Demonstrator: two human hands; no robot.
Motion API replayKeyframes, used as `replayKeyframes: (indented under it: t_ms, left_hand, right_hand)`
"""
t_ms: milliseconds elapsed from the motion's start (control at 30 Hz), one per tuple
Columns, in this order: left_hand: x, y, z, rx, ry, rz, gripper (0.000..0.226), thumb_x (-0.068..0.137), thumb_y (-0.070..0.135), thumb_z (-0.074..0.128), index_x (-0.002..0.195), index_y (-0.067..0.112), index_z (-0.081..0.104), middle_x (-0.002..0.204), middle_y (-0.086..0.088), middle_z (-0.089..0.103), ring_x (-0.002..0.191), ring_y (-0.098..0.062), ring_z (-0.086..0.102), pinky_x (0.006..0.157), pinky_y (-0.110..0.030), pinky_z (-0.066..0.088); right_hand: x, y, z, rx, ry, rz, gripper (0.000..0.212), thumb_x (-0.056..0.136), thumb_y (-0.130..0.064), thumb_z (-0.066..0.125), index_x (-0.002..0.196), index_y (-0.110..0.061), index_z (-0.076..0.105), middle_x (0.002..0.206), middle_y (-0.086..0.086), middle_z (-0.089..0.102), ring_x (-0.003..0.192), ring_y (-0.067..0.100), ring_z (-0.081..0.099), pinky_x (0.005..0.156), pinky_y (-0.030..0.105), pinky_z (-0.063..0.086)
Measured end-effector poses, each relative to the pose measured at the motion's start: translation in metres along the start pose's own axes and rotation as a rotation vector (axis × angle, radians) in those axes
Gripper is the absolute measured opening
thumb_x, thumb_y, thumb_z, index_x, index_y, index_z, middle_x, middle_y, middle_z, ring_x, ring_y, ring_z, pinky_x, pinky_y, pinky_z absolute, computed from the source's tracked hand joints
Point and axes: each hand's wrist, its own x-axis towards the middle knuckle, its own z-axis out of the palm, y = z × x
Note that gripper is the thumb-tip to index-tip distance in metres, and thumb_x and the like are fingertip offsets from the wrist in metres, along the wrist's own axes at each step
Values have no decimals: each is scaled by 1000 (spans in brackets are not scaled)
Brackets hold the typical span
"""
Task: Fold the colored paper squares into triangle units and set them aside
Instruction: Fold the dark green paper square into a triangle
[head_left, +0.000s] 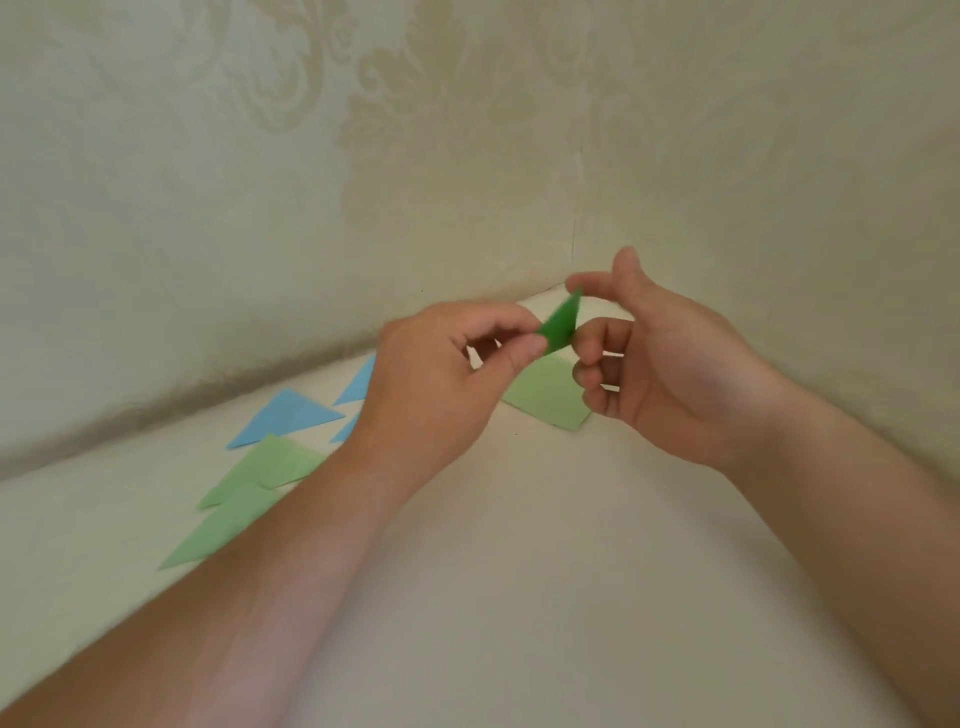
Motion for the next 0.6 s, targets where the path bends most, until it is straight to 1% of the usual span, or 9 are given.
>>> replayKeyframes:
  t_ms: [67, 167, 233, 300, 333, 400, 467, 533, 600]
  left_hand:
    - [0, 3, 3, -272, 34, -182, 12, 92, 9, 76, 91, 21, 73, 80, 7, 74, 69, -5, 64, 69, -22, 51]
    - [0, 8, 5, -474, -4, -319, 13, 95, 1, 69, 108, 6, 68, 89, -10, 77, 75, -15, 72, 72, -29, 57]
    - [-3, 14, 5, -606, -53, -403, 17, 96, 0, 67, 112, 4, 65, 88, -12, 77, 77, -18, 74, 75, -31, 59]
    - [-4, 21, 2, -717, -91, -465, 15, 97, 1, 64, 112, 5, 64, 83, -9, 76, 75, -17, 74, 74, -29, 60]
    - [-4, 25, -1, -745, -101, -488, 15, 97, 1, 64, 111, 5, 64, 83, -8, 76, 75, -16, 74, 73, -28, 60]
    - [-3, 31, -8, -735, -158, -517, 15, 96, 0, 66, 110, 6, 64, 88, -10, 77, 79, -19, 75, 74, -28, 61]
    - [-4, 35, -20, -671, -262, -532, 14, 94, 1, 69, 106, 9, 67, 92, -10, 77, 82, -20, 75, 78, -30, 62]
    - [-11, 36, -37, -593, -349, -540, 12, 93, 4, 71, 100, 13, 69, 90, -7, 77, 80, -18, 73, 78, -30, 62]
    - [-23, 34, -58, -569, -397, -556, 7, 91, 10, 73, 97, 13, 70, 90, -6, 75, 78, -16, 70, 77, -30, 59]
  right_hand:
    - [0, 1, 0, -14, 14, 18, 44, 100, -61, 50, 123, -27, 65, 77, 1, 57, 64, 18, 52, 62, 32, 43]
    - [-3, 9, 5, -174, -17, -52, 28, 99, -45, 63, 117, -24, 69, 94, 2, 63, 73, 17, 57, 67, 31, 45]
    - [-8, 13, 13, -217, -45, -130, 20, 96, -38, 66, 106, -21, 72, 93, 2, 67, 79, 15, 59, 70, 30, 48]
    - [-14, 11, 20, -198, -29, -174, 23, 89, -43, 67, 98, -22, 72, 87, 1, 69, 81, 15, 61, 72, 29, 50]
    - [-17, 9, 22, -199, -20, -191, 24, 86, -44, 68, 96, -22, 73, 85, 0, 69, 80, 14, 62, 72, 29, 50]
    - [-21, 4, 28, -237, 10, -233, 15, 92, -38, 68, 89, -24, 74, 81, -2, 70, 77, 14, 63, 72, 30, 50]
    - [-26, 0, 35, -278, 51, -260, 18, 97, -30, 67, 81, -25, 74, 79, -1, 69, 75, 16, 61, 70, 30, 48]
    - [-32, -3, 44, -308, 60, -253, 22, 97, -24, 67, 75, -22, 69, 77, 1, 65, 73, 17, 58, 68, 30, 46]
    - [-41, -1, 56, -338, 28, -224, 20, 96, -19, 65, 76, -19, 66, 73, 2, 63, 71, 17, 55, 65, 30, 44]
